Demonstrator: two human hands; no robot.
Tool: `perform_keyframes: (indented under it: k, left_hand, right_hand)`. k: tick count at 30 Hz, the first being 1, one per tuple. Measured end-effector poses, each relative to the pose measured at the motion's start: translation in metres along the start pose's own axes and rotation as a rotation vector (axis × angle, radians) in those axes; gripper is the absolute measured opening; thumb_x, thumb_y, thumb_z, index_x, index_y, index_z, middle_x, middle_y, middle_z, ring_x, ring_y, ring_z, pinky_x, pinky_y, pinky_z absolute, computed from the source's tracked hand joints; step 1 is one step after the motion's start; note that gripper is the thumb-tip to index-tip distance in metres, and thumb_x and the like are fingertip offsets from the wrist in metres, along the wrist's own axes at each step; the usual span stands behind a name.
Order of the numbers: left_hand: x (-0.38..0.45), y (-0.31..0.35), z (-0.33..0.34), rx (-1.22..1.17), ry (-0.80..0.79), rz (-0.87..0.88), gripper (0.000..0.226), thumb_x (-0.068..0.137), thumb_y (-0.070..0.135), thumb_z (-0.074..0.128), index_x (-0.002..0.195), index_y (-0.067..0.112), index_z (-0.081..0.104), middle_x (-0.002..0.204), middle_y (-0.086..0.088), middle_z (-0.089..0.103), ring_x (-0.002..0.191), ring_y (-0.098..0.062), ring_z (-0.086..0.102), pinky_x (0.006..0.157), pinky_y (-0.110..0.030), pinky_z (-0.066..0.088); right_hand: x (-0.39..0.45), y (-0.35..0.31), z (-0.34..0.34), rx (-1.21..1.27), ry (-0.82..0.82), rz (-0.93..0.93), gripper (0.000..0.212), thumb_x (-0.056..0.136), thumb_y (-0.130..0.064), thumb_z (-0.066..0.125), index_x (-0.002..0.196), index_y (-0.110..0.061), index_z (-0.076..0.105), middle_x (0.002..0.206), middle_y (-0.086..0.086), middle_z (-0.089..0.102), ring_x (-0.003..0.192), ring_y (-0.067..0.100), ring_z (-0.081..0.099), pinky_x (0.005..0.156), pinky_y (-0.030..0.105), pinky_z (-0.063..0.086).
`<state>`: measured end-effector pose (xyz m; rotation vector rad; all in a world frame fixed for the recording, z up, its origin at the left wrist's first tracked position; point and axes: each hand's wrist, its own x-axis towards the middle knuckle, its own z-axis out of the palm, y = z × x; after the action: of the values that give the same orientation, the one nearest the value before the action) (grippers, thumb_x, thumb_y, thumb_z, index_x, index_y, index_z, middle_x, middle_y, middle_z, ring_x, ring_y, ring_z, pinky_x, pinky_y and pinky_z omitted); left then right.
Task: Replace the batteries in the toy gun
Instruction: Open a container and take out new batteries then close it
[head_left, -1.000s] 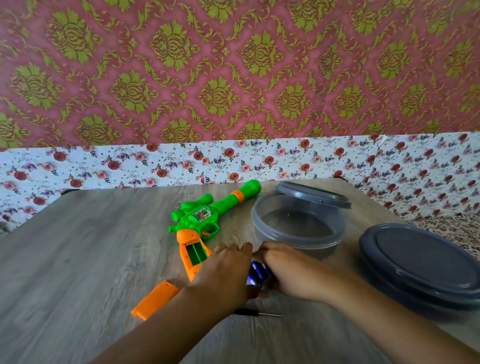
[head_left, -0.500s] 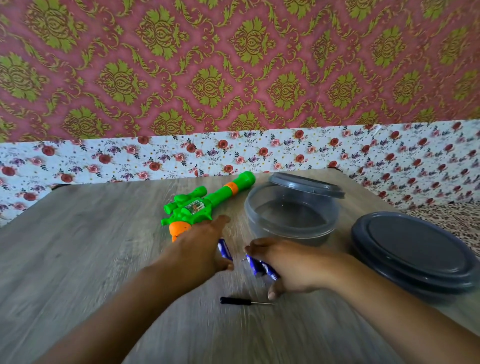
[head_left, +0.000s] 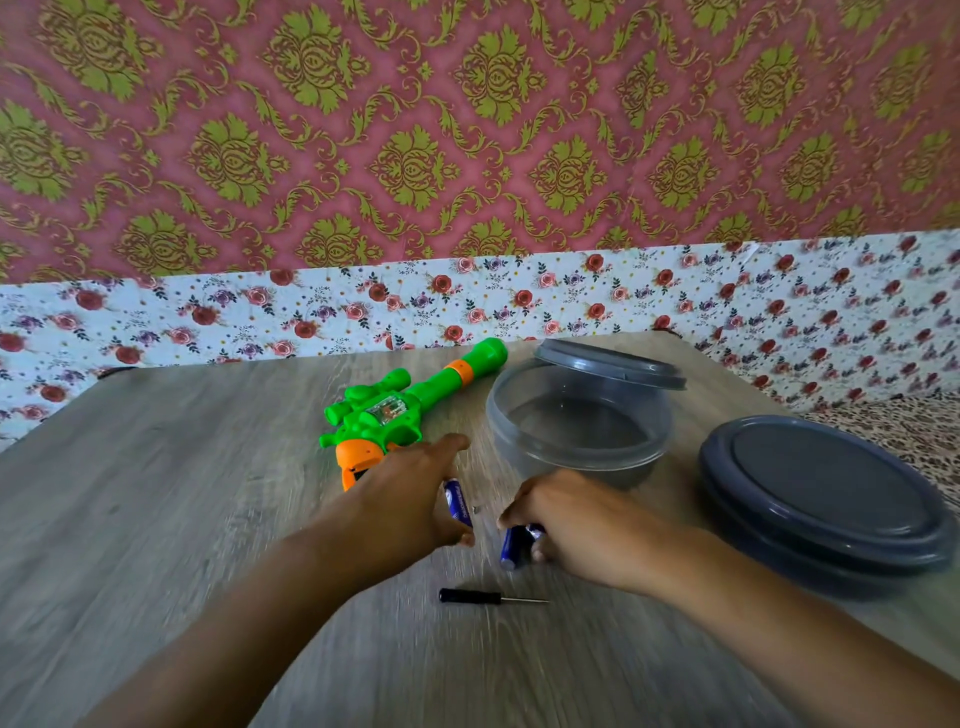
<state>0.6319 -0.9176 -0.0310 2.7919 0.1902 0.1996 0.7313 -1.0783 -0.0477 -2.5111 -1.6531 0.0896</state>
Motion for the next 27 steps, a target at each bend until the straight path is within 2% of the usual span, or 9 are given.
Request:
perform_keyframes:
  k: [3,9,15,20,24,27]
  left_hand:
    - [0.002,0.002,0.001,-0.008,0.004,0.018,0.089,0.071,0.038,0.077,0.144,0.027,0.027,0.13,0.002,0.054,0.111,-0.015,0.054,0.092,-0.026,0.045]
    - [0.002,0.006,0.002,-0.014,-0.007,0.036,0.089,0.072,0.036,0.077,0.144,0.027,0.026,0.133,0.002,0.053,0.112,-0.014,0.054,0.092,-0.024,0.043]
    - [0.004,0.006,0.002,-0.021,-0.014,0.049,0.088,0.072,0.037,0.076,0.144,0.027,0.025,0.132,0.003,0.054,0.111,-0.012,0.054,0.089,-0.022,0.043]
    - [0.005,0.008,0.002,-0.039,-0.048,0.049,0.089,0.072,0.035,0.077,0.144,0.029,0.024,0.129,0.004,0.056,0.109,-0.011,0.054,0.087,-0.019,0.041]
    - [0.006,0.01,0.003,-0.057,-0.087,0.042,0.09,0.073,0.031,0.077,0.145,0.028,0.022,0.131,0.002,0.053,0.112,-0.011,0.054,0.091,-0.021,0.044]
    - [0.007,0.012,0.0,-0.032,-0.079,0.046,0.09,0.074,0.032,0.075,0.145,0.028,0.02,0.134,0.002,0.051,0.115,-0.013,0.053,0.094,-0.024,0.043]
  right_hand:
    - [-0.003,-0.004,-0.003,-0.049,0.029,-0.032,0.033,0.085,-0.01,0.058,0.116,-0.02,0.063,0.109,0.005,0.063,0.101,0.021,0.06,0.084,0.032,0.049]
    - [-0.005,-0.008,-0.006,-0.096,0.036,-0.028,0.018,0.084,-0.006,0.054,0.094,-0.018,0.063,0.093,0.006,0.061,0.087,0.024,0.061,0.07,0.036,0.051]
    - [-0.004,-0.006,-0.011,-0.072,0.009,-0.034,0.01,0.084,-0.01,0.056,0.089,-0.018,0.061,0.089,0.005,0.061,0.083,0.023,0.061,0.066,0.036,0.05]
    - [-0.005,-0.006,-0.015,-0.062,-0.027,-0.044,0.01,0.087,-0.017,0.058,0.096,-0.017,0.062,0.095,0.005,0.063,0.087,0.02,0.06,0.071,0.035,0.05]
    - [-0.002,-0.007,-0.017,-0.067,-0.1,-0.04,0.019,0.088,-0.017,0.059,0.106,-0.018,0.063,0.101,0.005,0.061,0.091,0.021,0.06,0.073,0.035,0.049]
    - [0.0,-0.006,-0.014,-0.068,-0.102,-0.04,0.017,0.088,-0.015,0.057,0.104,-0.017,0.063,0.101,0.005,0.059,0.092,0.021,0.058,0.072,0.032,0.046]
